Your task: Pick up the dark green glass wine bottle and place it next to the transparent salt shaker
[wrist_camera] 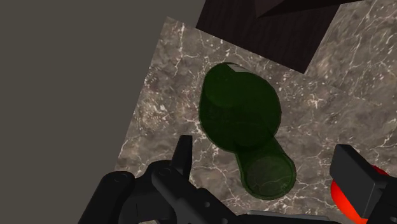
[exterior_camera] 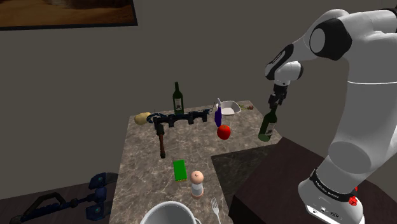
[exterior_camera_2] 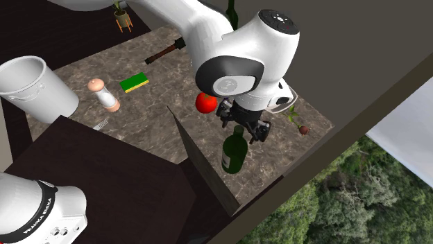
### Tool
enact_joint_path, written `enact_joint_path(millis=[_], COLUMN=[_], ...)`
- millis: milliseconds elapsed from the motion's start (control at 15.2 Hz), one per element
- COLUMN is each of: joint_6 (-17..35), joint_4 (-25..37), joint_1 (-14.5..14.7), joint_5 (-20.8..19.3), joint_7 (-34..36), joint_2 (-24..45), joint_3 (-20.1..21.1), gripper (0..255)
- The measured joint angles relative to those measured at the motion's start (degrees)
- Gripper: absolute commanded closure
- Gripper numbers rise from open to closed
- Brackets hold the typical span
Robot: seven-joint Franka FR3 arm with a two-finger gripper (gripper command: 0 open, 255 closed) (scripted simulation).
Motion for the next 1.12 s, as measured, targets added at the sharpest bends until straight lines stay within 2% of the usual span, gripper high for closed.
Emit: enact_joint_path(millis=[396,462,1122], joint_6=[0.41,0.41,0.42], joint_4=[-0.01,-0.01,-0.01], joint_1=[-0.14,-0.14,-0.14], joint_5=[0.30,0.30,0.29], joint_7=[-0.20,-0.20,-0.20], joint_2=[0.43,0.43,0.40], joint_3=[0.17,0.17,0.17], gripper=[0,255,255])
